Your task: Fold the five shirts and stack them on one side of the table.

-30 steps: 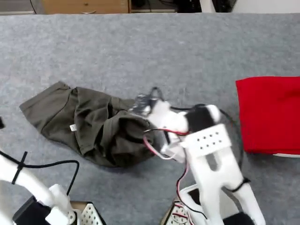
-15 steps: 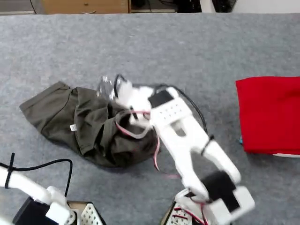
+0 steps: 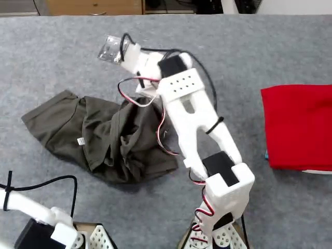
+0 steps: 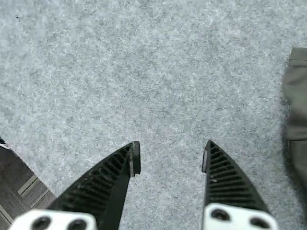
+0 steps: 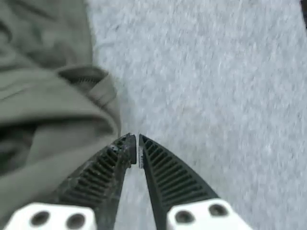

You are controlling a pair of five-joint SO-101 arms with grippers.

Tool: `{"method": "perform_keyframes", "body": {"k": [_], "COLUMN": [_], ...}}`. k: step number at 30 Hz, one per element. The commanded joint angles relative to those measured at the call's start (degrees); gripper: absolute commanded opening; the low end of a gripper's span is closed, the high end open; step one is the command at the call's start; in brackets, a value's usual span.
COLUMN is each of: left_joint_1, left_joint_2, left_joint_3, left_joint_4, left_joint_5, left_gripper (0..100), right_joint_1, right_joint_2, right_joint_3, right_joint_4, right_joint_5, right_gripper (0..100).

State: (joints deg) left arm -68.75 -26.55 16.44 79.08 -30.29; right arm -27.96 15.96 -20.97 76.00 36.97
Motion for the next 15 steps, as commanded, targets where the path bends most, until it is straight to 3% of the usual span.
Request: {"method": "perform_keyframes", "body": {"k": [1,5,8,15], "left_joint_1": [-0.26,1.32,1.58,1.58], "left_joint_2": [-0.40,-0.31,-0.40,-0.31], "left_joint_3": [-0.18,-0.18,-0.18,-0.18], "left_joint_4": [-0.79,-0.79,-0.79,-0.79], "left_joint_5": [-0.09,0.00,0.00,0.00], "left_gripper": [22,22,22,22], "right_joint_1": [1.98,2.24,4.00,3.21], "right_joint_2": [-0.31,-0.22,-3.21,-15.96], "right_joint_3": [-12.26,-18.77,-15.43,10.51], "right_joint_4": [13.01,26.90,26.46,26.37], "right_joint_5": [0.26,0.18,-3.69,-4.57], "right_gripper": [2.3,2.3,2.3,2.3]}}
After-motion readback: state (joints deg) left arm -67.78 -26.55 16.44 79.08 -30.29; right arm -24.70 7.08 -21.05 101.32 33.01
